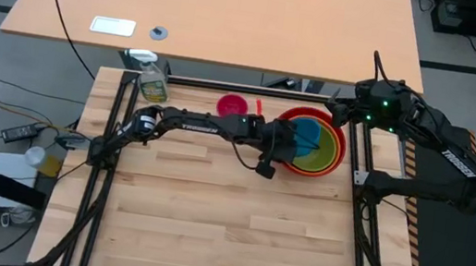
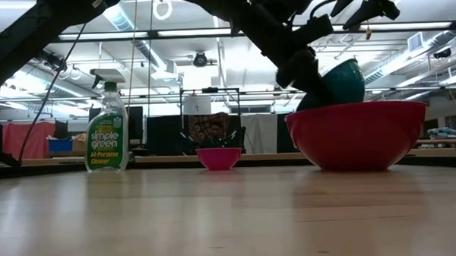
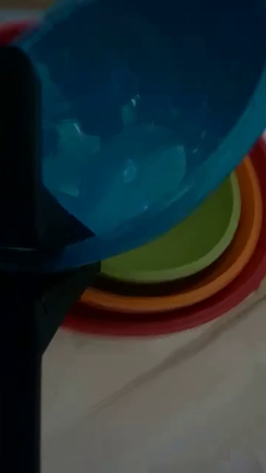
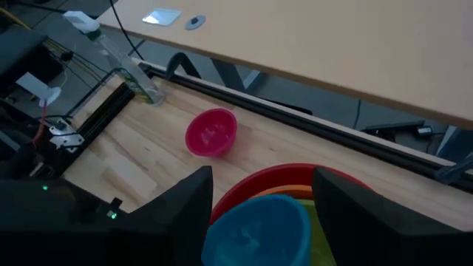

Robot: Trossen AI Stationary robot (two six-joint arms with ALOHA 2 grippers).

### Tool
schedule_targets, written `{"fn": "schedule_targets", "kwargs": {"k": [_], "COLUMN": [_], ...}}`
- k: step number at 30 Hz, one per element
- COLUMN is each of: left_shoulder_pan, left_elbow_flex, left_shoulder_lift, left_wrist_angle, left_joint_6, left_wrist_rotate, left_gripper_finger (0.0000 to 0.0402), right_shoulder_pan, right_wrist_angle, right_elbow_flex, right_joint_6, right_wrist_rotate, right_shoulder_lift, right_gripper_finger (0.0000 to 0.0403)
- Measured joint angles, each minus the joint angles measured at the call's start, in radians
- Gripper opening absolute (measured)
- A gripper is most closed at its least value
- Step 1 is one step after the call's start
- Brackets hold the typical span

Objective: Nest bowls inside each other
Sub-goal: Stack the blue bowl on top of the green bowl

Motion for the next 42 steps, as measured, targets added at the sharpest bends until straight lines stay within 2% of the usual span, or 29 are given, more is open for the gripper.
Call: {"fn": "schedule_targets", "kwargs": {"k": [3, 8, 19, 26, 32, 38, 42], "left_shoulder_pan": [0.013, 0.026, 0.017, 0.018, 0.02, 0.028, 0.037], "left_elbow_flex": [0.007, 0.007, 0.007, 0.007, 0.007, 0.007, 0.007], "left_shoulder_lift": [0.0, 0.002, 0.003, 0.0, -0.026, -0.081, -0.109], "left_wrist_angle": [-0.036, -0.062, -0.029, -0.033, -0.04, -0.05, -0.17], "left_joint_6": [-0.044, -0.095, -0.082, -0.133, -0.199, -0.339, -0.456], "left_wrist_rotate": [0.048, 0.049, 0.062, 0.095, 0.097, 0.097, 0.098], "left_gripper_finger": [0.0016, 0.0013, 0.0109, 0.0163, 0.0182, 0.0185, 0.0185], "right_shoulder_pan": [0.0, 0.0, 0.0, 0.0, 0.0, -0.014, -0.021], "right_wrist_angle": [0.001, 0.002, -0.006, -0.119, -0.112, -0.179, -0.235], "right_elbow_flex": [0.0, 0.0, 0.0, 0.0, 0.0, 0.0, 0.0], "right_joint_6": [-0.002, -0.003, 0.001, 0.011, 0.021, 0.056, 0.052], "right_wrist_rotate": [0.0, 0.002, 0.0, -0.006, 0.03, 0.045, 0.019], "right_shoulder_lift": [0.0, 0.0, 0.0, 0.021, 0.017, 0.028, 0.047], "right_gripper_finger": [0.0236, 0.0236, 0.0236, 0.0236, 0.0236, 0.0236, 0.0236]}}
